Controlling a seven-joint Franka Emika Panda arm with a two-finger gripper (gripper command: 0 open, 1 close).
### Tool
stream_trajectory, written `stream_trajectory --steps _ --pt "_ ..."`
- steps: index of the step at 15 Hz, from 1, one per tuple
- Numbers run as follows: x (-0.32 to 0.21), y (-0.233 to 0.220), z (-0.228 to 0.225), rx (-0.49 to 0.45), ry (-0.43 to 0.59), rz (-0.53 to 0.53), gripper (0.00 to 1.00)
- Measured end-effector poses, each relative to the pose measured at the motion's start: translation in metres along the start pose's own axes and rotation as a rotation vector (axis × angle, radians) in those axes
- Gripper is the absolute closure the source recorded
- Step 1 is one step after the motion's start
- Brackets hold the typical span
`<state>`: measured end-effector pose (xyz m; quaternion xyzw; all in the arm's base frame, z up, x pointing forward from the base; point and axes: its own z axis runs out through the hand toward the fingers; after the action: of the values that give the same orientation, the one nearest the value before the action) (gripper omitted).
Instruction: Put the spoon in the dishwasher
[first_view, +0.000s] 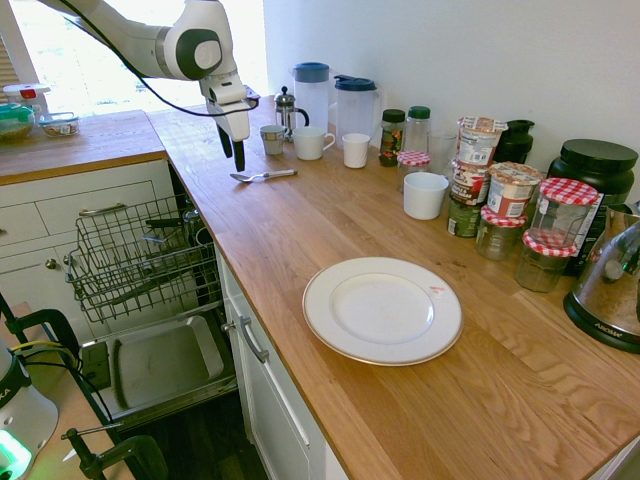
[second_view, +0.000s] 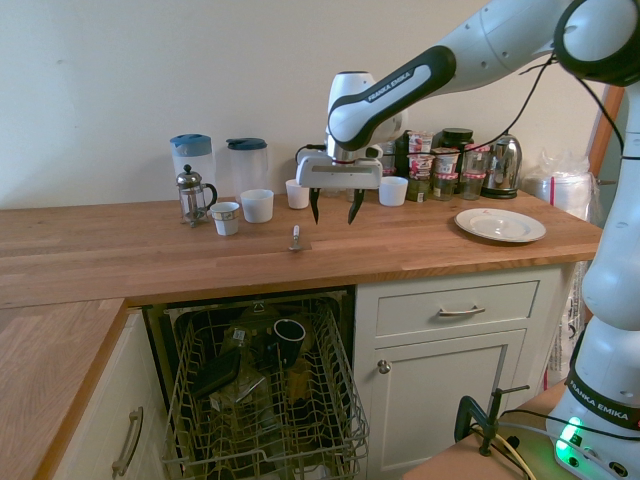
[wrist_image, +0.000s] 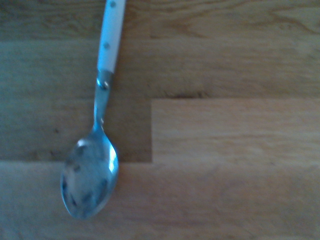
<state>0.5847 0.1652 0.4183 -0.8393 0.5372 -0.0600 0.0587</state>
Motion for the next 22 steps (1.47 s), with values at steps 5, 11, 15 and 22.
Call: stream_trajectory --steps 5,11,15,22 --pt "-0.015 -0.073 0.023 0.004 0.019 0.088 0.0" --pt "-0.004 -0.105 0.067 -0.031 0.024 0.135 0.0" --pt "-0.001 -0.114 0.08 -0.042 0.017 0.146 0.0" --pt "0.003 -0.12 0.086 -0.07 0.007 0.155 0.0"
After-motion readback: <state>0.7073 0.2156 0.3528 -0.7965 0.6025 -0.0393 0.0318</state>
